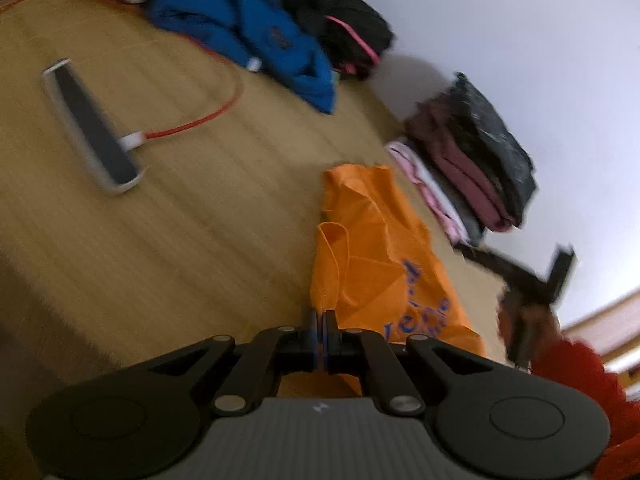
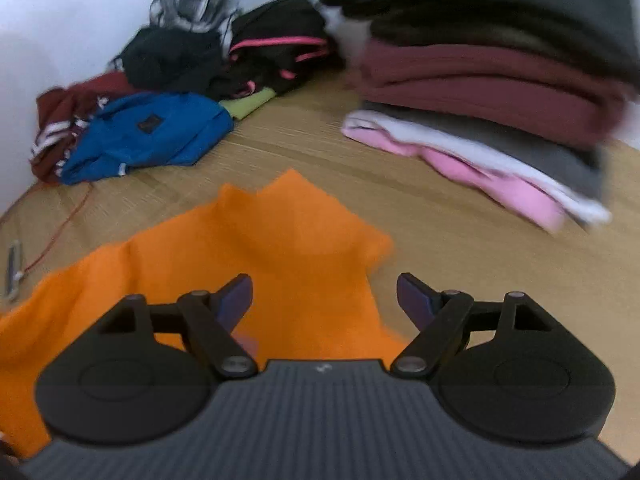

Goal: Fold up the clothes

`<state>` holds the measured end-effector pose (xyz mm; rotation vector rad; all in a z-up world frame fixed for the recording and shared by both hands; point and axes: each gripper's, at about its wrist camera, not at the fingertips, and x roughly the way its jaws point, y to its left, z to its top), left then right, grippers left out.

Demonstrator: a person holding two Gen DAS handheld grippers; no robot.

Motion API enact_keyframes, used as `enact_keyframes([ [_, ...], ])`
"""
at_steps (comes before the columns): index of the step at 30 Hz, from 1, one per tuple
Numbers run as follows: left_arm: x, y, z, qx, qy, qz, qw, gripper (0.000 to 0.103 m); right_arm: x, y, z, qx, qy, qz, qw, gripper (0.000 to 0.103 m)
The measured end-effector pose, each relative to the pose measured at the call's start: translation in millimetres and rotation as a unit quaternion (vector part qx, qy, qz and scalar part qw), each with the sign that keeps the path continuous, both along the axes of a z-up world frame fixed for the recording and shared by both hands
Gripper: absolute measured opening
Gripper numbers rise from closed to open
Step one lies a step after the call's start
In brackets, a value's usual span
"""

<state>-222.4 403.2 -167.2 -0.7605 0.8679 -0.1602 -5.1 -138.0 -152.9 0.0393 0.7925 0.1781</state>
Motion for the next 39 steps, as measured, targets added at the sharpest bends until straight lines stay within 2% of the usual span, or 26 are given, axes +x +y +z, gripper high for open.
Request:
enact_keyframes([
  [2,-7.3,-2.1,-0.1,0.014,0.009,0.030,0.9994,0.002,49.8,-3.1,-12.8,0.002,0.027,0.008,1.000,0.080],
  [3,-9.9,-4.3,1.0,0.023,0.012,0.045,0.9987,0.002,55.0,-8.7,-23.3,-0.001,0.047,0.009,0.999,0.073],
  [4,-12.4,-7.9,3.2,0.033,0.014,0.057,0.9977,0.002,52.8,-13.8,-32.4,-0.012,0.069,0.009,0.998,0.062],
  [5,-14.5,-10.6,5.5,0.042,0.014,0.069,0.9966,0.002,59.0,-5.3,-36.8,-0.034,0.074,0.004,0.997,0.040],
  [6,-15.7,-11.8,7.9,0.047,0.012,0.077,0.9958,0.002,59.6,6.6,-33.7,-0.063,0.060,0.009,0.996,0.009],
  [7,-16.4,-12.6,10.3,0.049,0.010,0.082,0.9954,0.002,59.2,13.3,-33.0,-0.078,0.061,0.014,0.995,0.008],
  [8,-17.1,-13.5,12.6,0.050,0.008,0.088,0.9948,0.002,40.1,1.9,-29.4,-0.077,0.068,0.008,0.995,0.007],
  [9,-16.3,-15.1,14.8,0.053,0.006,0.090,0.9945,0.002,40.3,2.1,-29.2,-0.075,0.071,-0.001,0.995,0.007],
  [12,-3.9,-15.4,19.8,0.069,0.000,0.078,0.9945,0.002,25.3,-21.6,-30.4,-0.064,0.071,-0.066,0.993,0.007],
  [15,18.6,-13.7,24.6,0.071,-0.012,0.060,0.9956,0.002,0.5,-45.6,-34.7,-0.039,0.062,-0.153,0.986,0.007],
  [17,38.7,-15.8,27.0,0.080,-0.023,0.038,0.9958,0.002,-25.8,-67.7,-32.2,-0.050,0.051,-0.207,0.976,0.007],
  [19,62.6,-16.6,27.6,0.085,-0.034,0.015,0.9957,0.002,-61.9,-94.7,-27.1,-0.036,0.048,-0.258,0.964,0.007],
  [23,115.7,-20.7,23.1,0.087,-0.048,-0.018,0.9949,0.002,-118.7,-124.6,-27.0,-0.060,0.048,-0.362,0.929,0.005],
  [25,140.7,-24.7,19.1,0.088,-0.049,-0.026,0.9946,0.002,-139.0,-133.4,-28.6,-0.036,0.048,-0.403,0.913,0.005],
  [27,162.5,-26.9,15.2,0.097,-0.038,-0.037,0.9938,0.002,-159.5,-140.6,-31.9,-0.023,0.045,-0.422,0.905,0.005],
  [28,172.7,-29.0,13.6,0.104,-0.031,-0.043,0.9931,0.003,-167.1,-143.0,-32.8,-0.012,0.044,-0.416,0.908,0.007],
  [29,179.1,-29.1,12.2,0.112,-0.019,-0.042,0.9926,0.009,-168.8,-142.5,-33.0,0.003,0.045,-0.401,0.915,0.008],
  [30,180.8,-26.8,11.2,0.122,0.001,-0.032,0.9920,0.013,-165.3,-137.6,-32.7,0.015,0.044,-0.376,0.925,0.009],
  [31,177.9,-23.1,9.6,0.124,0.020,-0.014,0.9920,0.021,-160.1,-133.3,-30.2,0.016,0.042,-0.343,0.938,0.011],
  [32,169.0,-17.8,7.2,0.114,0.036,0.012,0.9928,0.024,-149.7,-128.4,-28.2,0.005,0.039,-0.311,0.950,0.019],
  [33,159.7,-16.7,8.9,0.115,0.042,0.032,0.9919,0.024,-138.6,-123.3,-26.2,-0.005,0.035,-0.277,0.960,0.036],
  [35,139.9,-25.5,22.6,0.148,0.028,0.055,0.9870,0.024,-106.6,-111.0,-23.1,-0.018,0.016,-0.208,0.978,0.056],
  [36,129.9,-29.9,29.4,0.165,0.021,0.066,0.9839,0.024,-91.1,-111.7,-20.6,-0.019,0.005,-0.174,0.984,0.061],
  [38,110.1,-38.7,43.1,0.197,0.007,0.089,0.9763,0.025,-53.2,-115.6,-19.1,-0.020,-0.006,-0.113,0.993,0.061],
  [39,109.8,-48.5,47.9,0.209,-0.002,0.082,0.9745,0.025,-29.9,-118.6,-20.4,-0.024,0.000,-0.089,0.996,0.061],
])
